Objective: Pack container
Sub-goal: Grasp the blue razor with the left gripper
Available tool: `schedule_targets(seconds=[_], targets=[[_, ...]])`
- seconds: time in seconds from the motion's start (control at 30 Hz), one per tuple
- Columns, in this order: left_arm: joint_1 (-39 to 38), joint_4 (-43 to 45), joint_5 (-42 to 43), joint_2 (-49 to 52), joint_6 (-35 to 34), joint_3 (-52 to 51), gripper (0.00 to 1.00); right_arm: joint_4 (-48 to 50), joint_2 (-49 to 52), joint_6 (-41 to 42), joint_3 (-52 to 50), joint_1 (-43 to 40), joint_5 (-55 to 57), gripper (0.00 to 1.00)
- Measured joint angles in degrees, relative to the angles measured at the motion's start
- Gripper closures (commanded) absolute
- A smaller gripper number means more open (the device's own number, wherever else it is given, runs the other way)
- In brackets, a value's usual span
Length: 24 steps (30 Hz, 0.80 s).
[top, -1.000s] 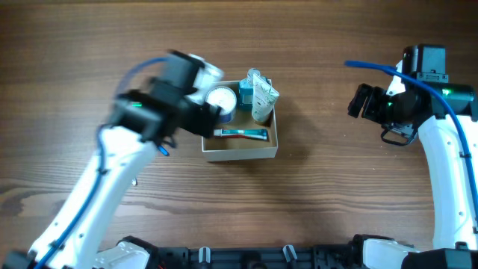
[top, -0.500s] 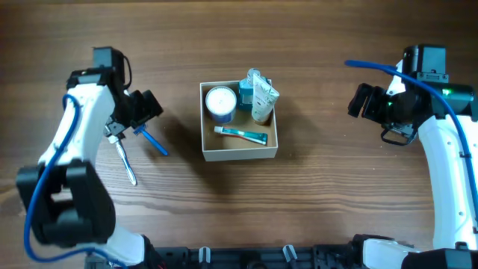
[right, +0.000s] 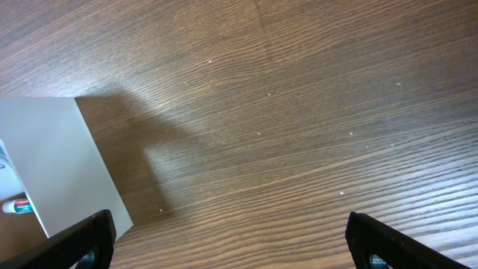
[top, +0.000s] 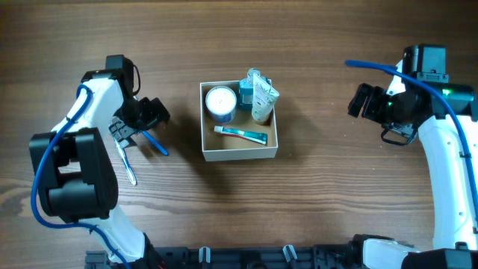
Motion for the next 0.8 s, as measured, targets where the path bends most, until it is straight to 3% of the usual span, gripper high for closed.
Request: schedule_targets(seconds=[0.67,0.73,0.8], targets=[[-3.8,0.6,0.0,3.7,-0.2,-0.1,0.01,-0.3,0.0,0.0,0.0,0.0,0.0,0.00],[-3.8,0.5,0.0,3.9,-0.2,-0.1,0.05,-0.3,0.0,0.0,0.0,0.0,0.0,0.00],[-3.8,0.3,-0.1,4.0,-0.4,0.1,0.27,-0.3,0.0,0.0,0.0,0.0,0.0,0.00]])
